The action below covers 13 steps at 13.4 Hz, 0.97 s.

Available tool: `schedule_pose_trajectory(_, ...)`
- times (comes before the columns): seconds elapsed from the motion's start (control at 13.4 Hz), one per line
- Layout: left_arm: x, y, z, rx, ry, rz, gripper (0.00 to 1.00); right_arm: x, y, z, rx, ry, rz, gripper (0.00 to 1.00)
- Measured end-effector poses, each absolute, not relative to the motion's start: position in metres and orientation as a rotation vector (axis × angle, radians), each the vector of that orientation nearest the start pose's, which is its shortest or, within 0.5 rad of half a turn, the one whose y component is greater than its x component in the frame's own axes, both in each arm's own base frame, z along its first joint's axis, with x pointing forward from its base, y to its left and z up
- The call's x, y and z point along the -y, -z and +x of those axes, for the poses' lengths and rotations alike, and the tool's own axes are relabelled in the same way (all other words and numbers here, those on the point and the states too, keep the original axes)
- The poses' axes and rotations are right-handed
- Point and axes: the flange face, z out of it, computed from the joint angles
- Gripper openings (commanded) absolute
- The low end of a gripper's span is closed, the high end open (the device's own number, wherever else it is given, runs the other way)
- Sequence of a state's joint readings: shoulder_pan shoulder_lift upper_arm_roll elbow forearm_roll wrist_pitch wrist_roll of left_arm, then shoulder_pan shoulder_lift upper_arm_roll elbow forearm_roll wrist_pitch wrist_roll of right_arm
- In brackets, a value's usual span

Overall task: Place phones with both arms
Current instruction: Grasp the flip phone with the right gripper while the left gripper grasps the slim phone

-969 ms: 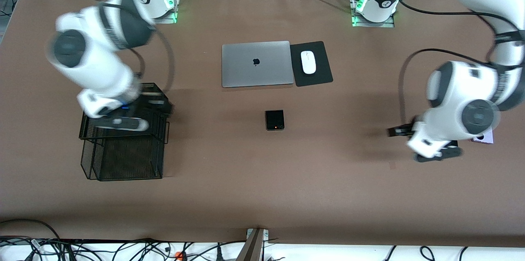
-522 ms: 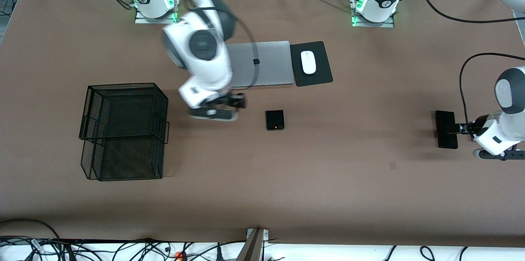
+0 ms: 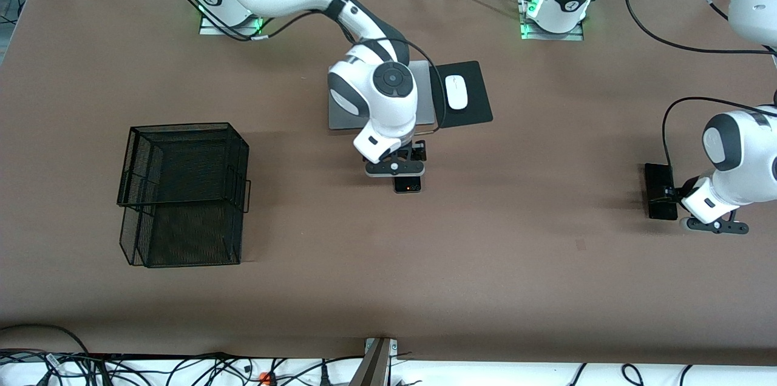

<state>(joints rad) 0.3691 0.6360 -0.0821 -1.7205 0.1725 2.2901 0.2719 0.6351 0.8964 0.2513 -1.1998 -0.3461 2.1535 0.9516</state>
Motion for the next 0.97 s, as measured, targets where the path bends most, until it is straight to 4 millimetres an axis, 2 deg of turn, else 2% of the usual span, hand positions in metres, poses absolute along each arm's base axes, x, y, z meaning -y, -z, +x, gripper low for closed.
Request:
schedule_pose_trajectory(0.15,-0.202,-0.2,0.631,-0.132,-0.134,-3.086,1.0,-0.558,-0.233,0.531,0.064,0.235,-3.131,1.0)
schedule_pose_trajectory(0.3,-0.208,-0.194,0.628,-0.123,-0.144,-3.09,1.0,-0.566,-0.222,0.525,0.141,0.263,-3.116,1.0)
schedule_pose_trajectory(0.6,-0.214,-0.184,0.625,-0.122,-0.137,-3.093,1.0,-0.567,-0.192,0.522,0.17,0.247,-3.109,1.0)
schedule_pose_trajectory(0.97,-0.222,-0.177,0.622,-0.123,-0.129,-3.096,1.0,-0.565,-0.185,0.523,0.156,0.24,-3.114,1.0)
